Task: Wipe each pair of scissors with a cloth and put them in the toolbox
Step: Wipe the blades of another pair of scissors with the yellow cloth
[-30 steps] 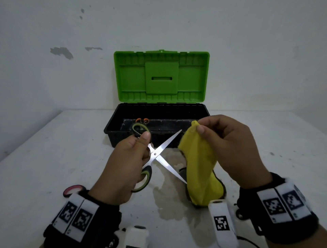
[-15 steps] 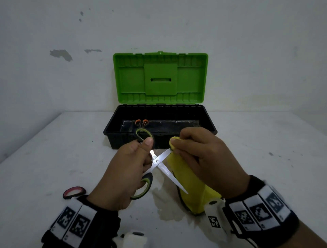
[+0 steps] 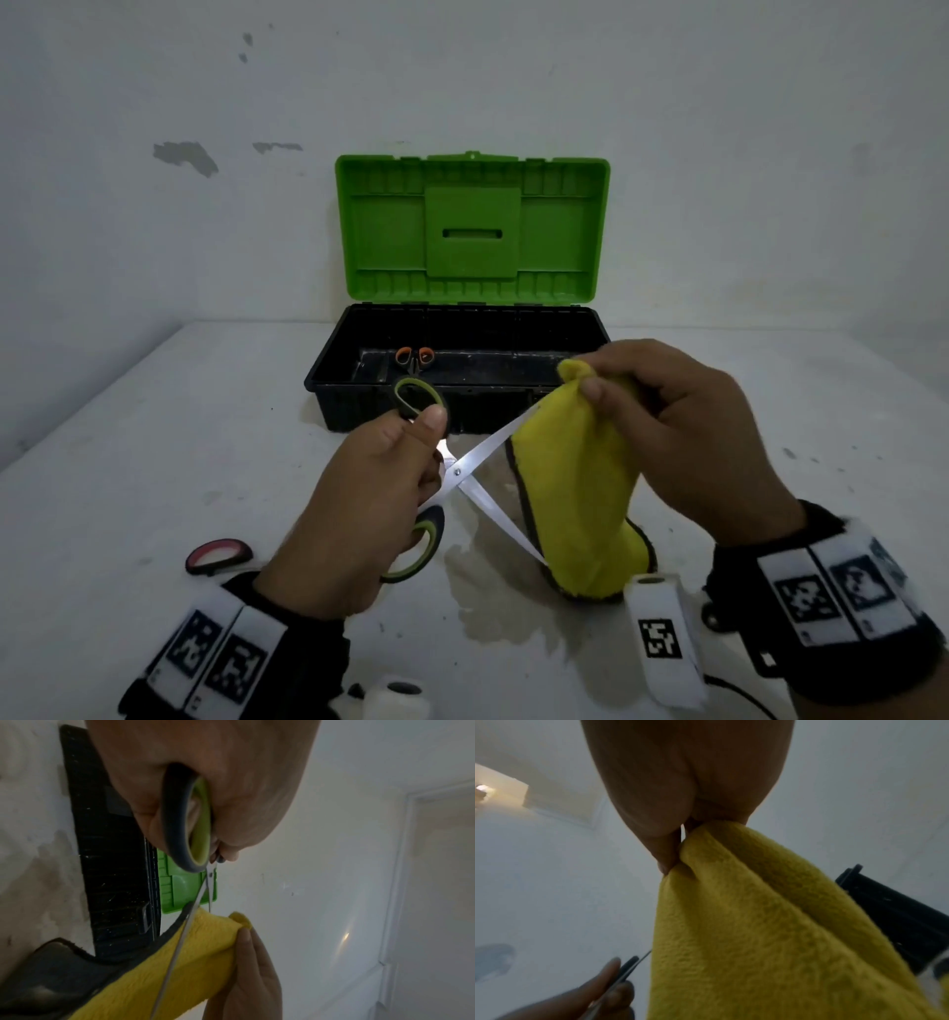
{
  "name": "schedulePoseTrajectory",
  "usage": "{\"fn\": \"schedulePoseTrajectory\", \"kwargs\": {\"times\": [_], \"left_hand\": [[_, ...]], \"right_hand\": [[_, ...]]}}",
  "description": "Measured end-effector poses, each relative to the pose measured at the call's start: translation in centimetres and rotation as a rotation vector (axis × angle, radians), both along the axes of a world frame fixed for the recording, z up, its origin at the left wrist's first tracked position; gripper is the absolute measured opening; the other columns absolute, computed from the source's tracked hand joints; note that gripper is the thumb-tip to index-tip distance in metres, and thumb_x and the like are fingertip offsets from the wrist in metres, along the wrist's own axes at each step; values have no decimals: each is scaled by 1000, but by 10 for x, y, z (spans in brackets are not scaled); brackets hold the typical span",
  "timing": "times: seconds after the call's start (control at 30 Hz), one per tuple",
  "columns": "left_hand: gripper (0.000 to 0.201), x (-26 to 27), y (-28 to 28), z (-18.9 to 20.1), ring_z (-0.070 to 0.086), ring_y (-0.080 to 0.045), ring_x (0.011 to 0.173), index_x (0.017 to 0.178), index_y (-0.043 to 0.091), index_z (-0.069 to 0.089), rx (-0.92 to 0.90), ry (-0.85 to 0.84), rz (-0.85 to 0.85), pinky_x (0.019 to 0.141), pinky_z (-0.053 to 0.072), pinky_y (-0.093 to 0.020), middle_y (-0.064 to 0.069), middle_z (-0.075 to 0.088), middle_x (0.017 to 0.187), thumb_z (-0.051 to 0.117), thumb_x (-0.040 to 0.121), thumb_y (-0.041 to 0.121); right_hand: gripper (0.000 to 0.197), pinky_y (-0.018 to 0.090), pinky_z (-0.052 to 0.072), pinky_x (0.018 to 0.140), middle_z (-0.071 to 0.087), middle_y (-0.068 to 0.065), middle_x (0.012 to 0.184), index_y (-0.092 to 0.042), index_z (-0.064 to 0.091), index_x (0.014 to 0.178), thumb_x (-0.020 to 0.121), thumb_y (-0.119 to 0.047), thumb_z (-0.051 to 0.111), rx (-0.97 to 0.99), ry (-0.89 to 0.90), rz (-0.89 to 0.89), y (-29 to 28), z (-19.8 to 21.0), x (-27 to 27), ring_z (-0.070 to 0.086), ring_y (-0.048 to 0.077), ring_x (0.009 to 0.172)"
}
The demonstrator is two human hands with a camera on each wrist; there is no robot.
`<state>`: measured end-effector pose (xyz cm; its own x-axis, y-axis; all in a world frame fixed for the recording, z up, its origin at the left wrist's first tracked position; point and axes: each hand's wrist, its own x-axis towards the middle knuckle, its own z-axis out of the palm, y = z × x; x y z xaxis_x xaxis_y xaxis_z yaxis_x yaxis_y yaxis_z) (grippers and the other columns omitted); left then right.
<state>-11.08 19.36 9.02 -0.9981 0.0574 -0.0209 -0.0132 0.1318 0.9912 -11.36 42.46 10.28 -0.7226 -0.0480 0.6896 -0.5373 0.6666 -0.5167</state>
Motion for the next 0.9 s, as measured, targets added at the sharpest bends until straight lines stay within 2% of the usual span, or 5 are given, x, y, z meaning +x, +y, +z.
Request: {"fn": "schedulePoseTrajectory", "kwargs": {"times": [0.2, 0.33, 0.47, 0.73, 0.9], "left_hand": [[41, 6, 2, 3, 24, -4, 40, 65, 16, 40, -77, 104, -105, 38, 26, -17, 7, 30, 50, 49, 96, 42], [41, 4, -5, 2, 23, -6, 42, 72, 8, 45, -86, 125, -153, 39, 24, -19, 3, 30, 52, 49, 93, 44], [48, 3, -3, -4, 22, -8, 44, 79, -3, 44, -75, 86, -152, 40, 23, -22, -1, 29, 55, 50, 95, 42], [39, -1, -14, -6, 19, -11, 46, 67, 18, 43, 8, -6, -86, 42, 18, -22, -1, 25, 58, 51, 96, 42], [41, -7, -21, -5, 20, -13, 50, 65, 21, 39, 32, -52, 3, 46, 16, -26, -1, 26, 61, 52, 95, 45]], "right_hand": [[30, 32, 47, 78, 64, -11, 104, -25, 73, 110, 95, -37, 50, 576, -58, 194, -23, 3, -3, 53, 14, 89], [31, 37, 47, 75, 68, -14, 97, -28, 73, 101, 95, -43, 47, 713, -132, 301, -20, 10, -10, 52, 15, 83], [24, 35, 46, 77, 64, -14, 91, -30, 69, 98, 96, -42, 48, 678, -266, 359, -13, 8, -13, 50, 14, 85], [13, 15, 39, 72, 62, -19, 87, -32, 68, 90, 96, -36, 57, 572, -328, 206, 25, 0, -11, 52, 3, 88], [10, 4, 42, 72, 67, -25, 95, -34, 71, 97, 91, -31, 63, 187, -242, 30, 30, 8, 1, 60, -7, 93]]}}
